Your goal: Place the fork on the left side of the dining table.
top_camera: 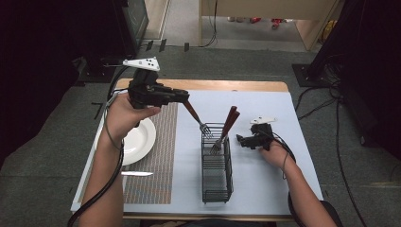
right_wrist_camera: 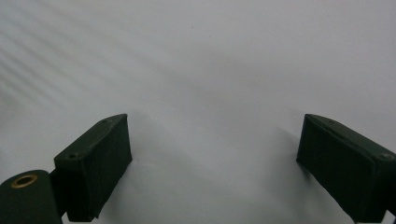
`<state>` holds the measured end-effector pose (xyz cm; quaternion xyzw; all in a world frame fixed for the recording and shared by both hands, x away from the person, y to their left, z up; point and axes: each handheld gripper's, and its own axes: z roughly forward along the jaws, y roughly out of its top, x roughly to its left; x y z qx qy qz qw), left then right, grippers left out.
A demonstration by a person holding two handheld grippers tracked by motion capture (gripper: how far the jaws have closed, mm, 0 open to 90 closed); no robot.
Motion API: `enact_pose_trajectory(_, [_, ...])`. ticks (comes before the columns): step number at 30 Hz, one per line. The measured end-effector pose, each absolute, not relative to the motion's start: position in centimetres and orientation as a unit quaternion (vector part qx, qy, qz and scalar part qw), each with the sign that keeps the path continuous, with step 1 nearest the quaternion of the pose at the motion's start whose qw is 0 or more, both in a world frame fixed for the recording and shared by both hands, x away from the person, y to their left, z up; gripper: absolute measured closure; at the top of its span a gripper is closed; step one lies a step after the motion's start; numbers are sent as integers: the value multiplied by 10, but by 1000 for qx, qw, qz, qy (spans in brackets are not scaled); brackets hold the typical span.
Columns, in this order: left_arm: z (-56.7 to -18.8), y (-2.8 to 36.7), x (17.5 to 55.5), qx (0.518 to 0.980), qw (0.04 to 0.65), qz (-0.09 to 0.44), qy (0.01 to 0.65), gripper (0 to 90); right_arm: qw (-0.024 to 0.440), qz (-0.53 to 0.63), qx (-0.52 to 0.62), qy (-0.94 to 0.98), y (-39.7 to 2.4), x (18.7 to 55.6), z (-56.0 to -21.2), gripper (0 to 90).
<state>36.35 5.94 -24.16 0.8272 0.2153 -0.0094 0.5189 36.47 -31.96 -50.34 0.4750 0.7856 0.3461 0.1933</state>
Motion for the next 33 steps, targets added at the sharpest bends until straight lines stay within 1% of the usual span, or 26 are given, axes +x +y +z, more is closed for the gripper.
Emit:
enact_pose_trajectory(10, [-234, 81, 362, 809, 540, 10, 230, 817, 193, 347, 476, 785, -319, 365, -503, 91])
enact_pose_trajectory(14, [-233, 87, 363, 809, 538, 20, 235, 817, 193, 347, 476, 785, -320, 365, -503, 91])
enact_pose_trajectory(18, [-235, 97, 376, 806, 534, 29, 252, 817, 192, 347, 475, 785, -320, 365, -503, 91])
enact_pose_trajectory(24, [-240, 101, 393, 809, 522, 41, 268, 818, 193, 347, 475, 785, -320, 365, -504, 91])
enact_pose_trajectory(33, [-254, 118, 430, 798, 516, 54, 306, 817, 192, 347, 476, 785, -320, 365, -504, 91])
